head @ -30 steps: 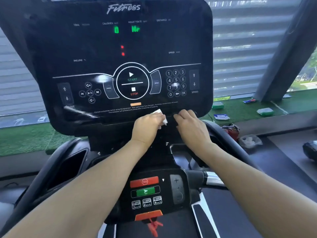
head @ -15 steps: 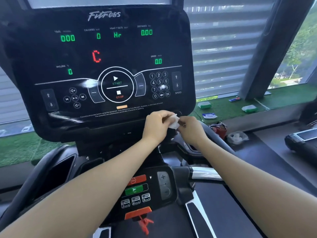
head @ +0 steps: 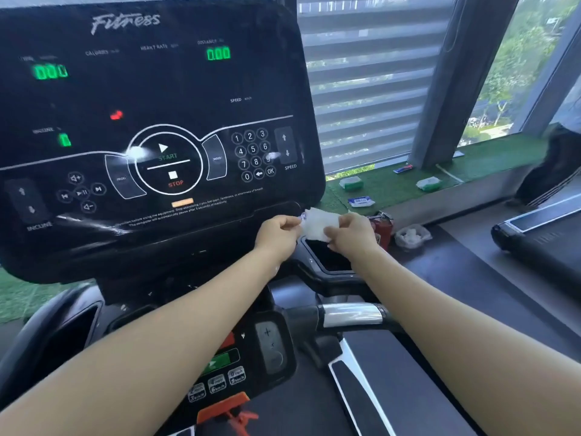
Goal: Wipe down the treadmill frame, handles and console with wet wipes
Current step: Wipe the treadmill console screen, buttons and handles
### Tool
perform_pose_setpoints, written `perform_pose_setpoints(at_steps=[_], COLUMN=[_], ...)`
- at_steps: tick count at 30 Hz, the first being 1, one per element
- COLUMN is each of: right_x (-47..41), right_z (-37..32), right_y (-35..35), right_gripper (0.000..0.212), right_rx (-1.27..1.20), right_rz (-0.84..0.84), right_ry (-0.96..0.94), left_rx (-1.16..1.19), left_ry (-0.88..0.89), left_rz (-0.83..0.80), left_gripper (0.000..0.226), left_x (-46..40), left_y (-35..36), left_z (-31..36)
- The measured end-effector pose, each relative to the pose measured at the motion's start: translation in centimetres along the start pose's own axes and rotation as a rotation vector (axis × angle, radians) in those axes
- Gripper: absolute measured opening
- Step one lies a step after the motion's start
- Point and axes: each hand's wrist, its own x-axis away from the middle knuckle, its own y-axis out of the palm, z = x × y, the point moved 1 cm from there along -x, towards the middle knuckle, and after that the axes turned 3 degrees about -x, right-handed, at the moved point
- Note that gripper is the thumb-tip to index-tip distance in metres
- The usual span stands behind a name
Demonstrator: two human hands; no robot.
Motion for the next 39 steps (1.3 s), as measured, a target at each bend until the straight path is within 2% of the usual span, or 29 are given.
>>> perform_pose_setpoints(at_steps=[2,5,8,14,20,28,32,39], right_x=[-0.5,-1.1,-2.0,-3.0,-3.7,-5.8,-7.8,-10.6], right_z=[-0.5,-1.5,-2.1,-1.5,-0.8,-0.1,0.9,4.9], right_y=[-0.2,0.3,1.8,4.1,4.0,1.9,0.8,0.9], right_gripper=[0.005,0.021,0.025,0.013,0.012,0.015,0.011,0.015], right_rx=[0.034,0.07,0.118,0.315,0.427,0.391,0.429,0.568], right_rz=[0.087,0.156,0.2,0.173,0.171,0.237,0.276,0.259], right_ry=[-0.047,-0.129,-0.208,-0.382,-0.493,-0.421,-0.31,-0.176], left_rx=[-0.092,-0.178,-0.268,-0.395,-0.548,-0.84,-0.957,-1.192], left_ry=[0.025,0.045,0.081,0.113,0.18,0.25,0.263,0.338], left_rz=[-0.006,-0.017,-0.032,-0.048,-0.101,-0.211,-0.192,-0.262], left_gripper=[0.019,0.023,0.025,0.028,0.032,0.038,0.04,0.038], left_x=[-0.3,-0.2,-0.2,-0.3,-0.5,-1.8,-2.8,-4.2], left_y=[-0.3,-0.9,-1.5,-2.3,-1.8,0.9,1.5,2.3], left_z=[-0.3,-0.5,-0.9,-1.9,-1.9,-1.5,-1.4,-2.9])
